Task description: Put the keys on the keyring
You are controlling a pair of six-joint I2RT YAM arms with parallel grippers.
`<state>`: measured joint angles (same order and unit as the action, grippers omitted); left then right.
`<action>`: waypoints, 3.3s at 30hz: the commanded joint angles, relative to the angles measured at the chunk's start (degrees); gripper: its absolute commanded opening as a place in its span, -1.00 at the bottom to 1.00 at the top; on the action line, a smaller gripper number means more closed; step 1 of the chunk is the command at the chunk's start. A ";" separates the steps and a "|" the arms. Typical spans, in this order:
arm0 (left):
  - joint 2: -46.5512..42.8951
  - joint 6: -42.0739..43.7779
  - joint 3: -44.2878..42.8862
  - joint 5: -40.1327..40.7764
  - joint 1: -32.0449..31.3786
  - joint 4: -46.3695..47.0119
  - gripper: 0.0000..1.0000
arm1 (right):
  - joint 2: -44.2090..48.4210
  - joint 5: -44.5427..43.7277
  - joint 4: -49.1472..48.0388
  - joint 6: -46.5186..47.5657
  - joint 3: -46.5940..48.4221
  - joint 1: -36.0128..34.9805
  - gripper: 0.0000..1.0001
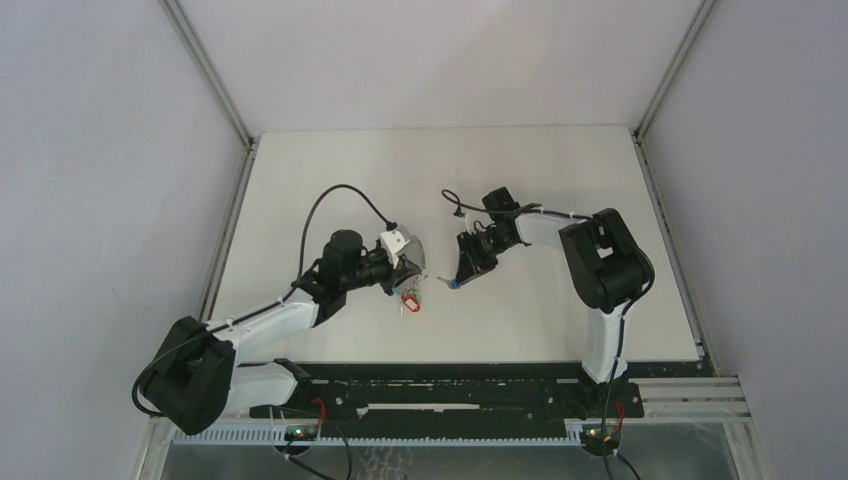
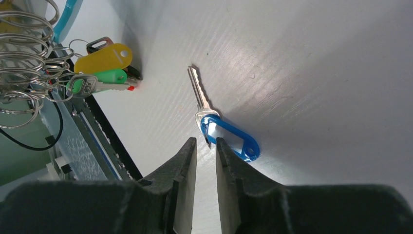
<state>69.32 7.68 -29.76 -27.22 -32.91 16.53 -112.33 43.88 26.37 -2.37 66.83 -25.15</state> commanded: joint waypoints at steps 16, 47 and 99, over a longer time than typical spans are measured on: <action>-0.86 0.54 -1.73 -1.31 0.21 2.61 -0.99 | 1.85 -20.77 2.23 0.71 1.84 -8.03 -0.56; -2.29 -0.15 -0.75 -0.37 0.21 3.83 -0.99 | 19.54 -44.05 17.19 4.34 -0.19 -16.06 -1.00; -3.31 -0.14 0.31 1.38 0.21 5.00 -0.99 | 20.97 -59.03 32.02 2.19 1.84 -16.34 -1.00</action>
<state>67.81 7.55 -29.74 -25.65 -32.91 17.89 -95.77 -10.61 52.99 2.44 70.46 -41.32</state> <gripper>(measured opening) 0.009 0.002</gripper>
